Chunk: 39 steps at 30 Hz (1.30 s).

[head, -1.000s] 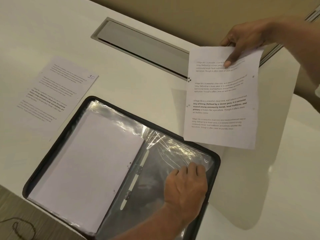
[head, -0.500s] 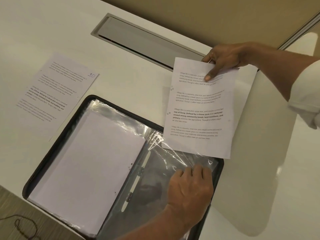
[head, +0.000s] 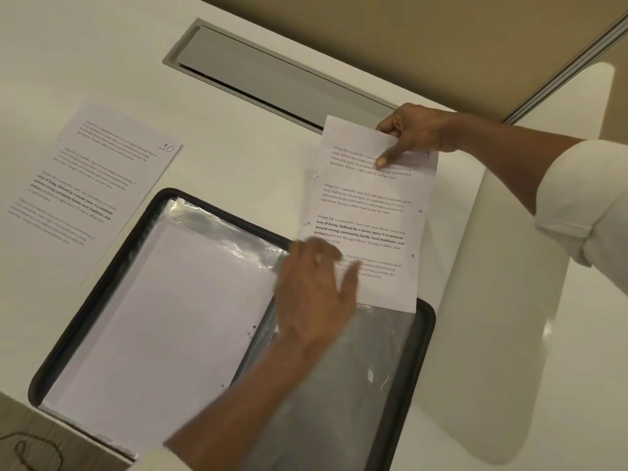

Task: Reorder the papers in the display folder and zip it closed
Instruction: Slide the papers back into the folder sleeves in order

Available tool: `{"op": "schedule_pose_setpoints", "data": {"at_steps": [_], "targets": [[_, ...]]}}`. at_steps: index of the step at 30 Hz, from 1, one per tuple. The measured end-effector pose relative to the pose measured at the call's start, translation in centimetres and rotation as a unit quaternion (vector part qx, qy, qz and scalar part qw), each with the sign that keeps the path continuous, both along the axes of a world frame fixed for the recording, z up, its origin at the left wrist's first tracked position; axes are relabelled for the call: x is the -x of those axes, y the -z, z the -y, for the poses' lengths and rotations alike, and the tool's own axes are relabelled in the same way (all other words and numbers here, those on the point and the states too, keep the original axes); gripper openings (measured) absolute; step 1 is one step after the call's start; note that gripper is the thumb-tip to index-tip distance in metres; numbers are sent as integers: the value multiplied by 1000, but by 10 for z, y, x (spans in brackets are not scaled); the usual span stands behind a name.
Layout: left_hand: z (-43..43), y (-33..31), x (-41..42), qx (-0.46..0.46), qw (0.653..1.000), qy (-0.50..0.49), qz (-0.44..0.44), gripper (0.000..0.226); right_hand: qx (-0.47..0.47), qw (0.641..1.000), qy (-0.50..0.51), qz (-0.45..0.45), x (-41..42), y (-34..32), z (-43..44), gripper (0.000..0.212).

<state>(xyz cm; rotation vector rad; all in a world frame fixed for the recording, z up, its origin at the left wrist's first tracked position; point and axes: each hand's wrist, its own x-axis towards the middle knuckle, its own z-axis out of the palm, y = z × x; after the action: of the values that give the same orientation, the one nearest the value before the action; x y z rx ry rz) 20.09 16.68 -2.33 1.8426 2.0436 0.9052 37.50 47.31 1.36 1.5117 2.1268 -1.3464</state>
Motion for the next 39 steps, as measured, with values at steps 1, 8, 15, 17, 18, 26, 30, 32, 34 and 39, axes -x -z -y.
{"op": "schedule_pose_setpoints", "data": {"at_steps": [1,8,15,17,18,26,30,32,34,39], "targets": [[-17,1,13,22,999,-25,25,32,-5,1000,1,-3,1,-2,1,37],[-116,1,68,239,933,-74,258,58,-8,1000,20,-5,-1,-10,7,36],[-135,13,83,340,884,10,321,20,10,999,43,-9,-13,-17,24,31],[-133,18,82,351,890,37,288,20,25,999,38,4,-16,-15,31,30],[-131,19,81,353,896,52,266,21,29,999,34,18,-17,-14,34,31],[-123,19,79,400,887,110,202,35,44,993,-21,107,-9,7,73,42],[-127,10,78,360,900,94,227,42,37,990,-47,127,2,13,93,37],[-126,9,78,355,904,105,215,43,56,987,-63,138,7,13,104,36],[-123,10,78,354,904,122,204,39,78,983,-78,146,13,15,117,35],[-113,15,78,344,912,164,151,22,69,981,-104,146,23,19,144,39]]}}
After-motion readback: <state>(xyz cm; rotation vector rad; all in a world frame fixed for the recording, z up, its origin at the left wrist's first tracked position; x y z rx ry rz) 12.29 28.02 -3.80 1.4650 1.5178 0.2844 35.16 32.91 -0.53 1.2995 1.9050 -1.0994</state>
